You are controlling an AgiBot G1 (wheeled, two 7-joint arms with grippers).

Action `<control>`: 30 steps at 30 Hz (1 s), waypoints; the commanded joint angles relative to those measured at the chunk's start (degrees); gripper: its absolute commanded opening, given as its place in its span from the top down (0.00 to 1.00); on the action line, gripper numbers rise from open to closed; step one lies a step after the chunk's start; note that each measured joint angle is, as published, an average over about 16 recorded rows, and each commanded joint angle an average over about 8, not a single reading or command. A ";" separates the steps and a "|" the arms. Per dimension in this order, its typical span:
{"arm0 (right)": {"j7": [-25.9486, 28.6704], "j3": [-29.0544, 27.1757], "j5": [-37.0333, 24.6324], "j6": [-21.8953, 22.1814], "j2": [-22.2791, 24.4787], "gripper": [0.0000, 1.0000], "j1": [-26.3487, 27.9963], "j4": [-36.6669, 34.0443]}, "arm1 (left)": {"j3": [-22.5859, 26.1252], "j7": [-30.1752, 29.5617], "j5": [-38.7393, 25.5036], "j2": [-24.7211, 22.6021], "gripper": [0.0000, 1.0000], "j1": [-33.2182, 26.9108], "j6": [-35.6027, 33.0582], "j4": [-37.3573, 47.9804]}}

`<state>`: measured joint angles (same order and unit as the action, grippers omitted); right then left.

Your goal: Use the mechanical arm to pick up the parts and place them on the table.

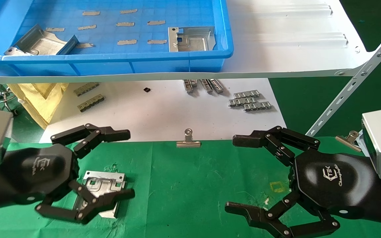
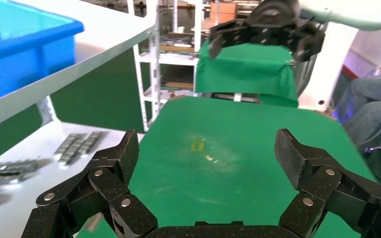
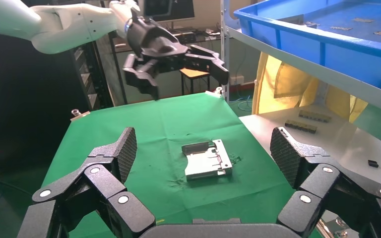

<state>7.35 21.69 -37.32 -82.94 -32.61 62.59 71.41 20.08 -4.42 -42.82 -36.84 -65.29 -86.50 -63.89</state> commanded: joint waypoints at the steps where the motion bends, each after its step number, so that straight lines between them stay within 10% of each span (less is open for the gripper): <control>1: 0.00 0.00 0.00 0.00 0.00 0.00 0.00 0.00 | -0.96 -1.49 0.23 0.43 0.00 0.88 0.19 -2.29; 30: 0.00 -0.01 0.01 0.01 0.01 0.00 -0.01 -0.02 | -4.38 -6.57 1.14 1.98 0.00 4.02 0.90 -10.37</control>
<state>7.35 21.68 -37.30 -82.93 -32.60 62.58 71.39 15.62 -11.07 -41.64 -34.83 -61.19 -85.58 -74.45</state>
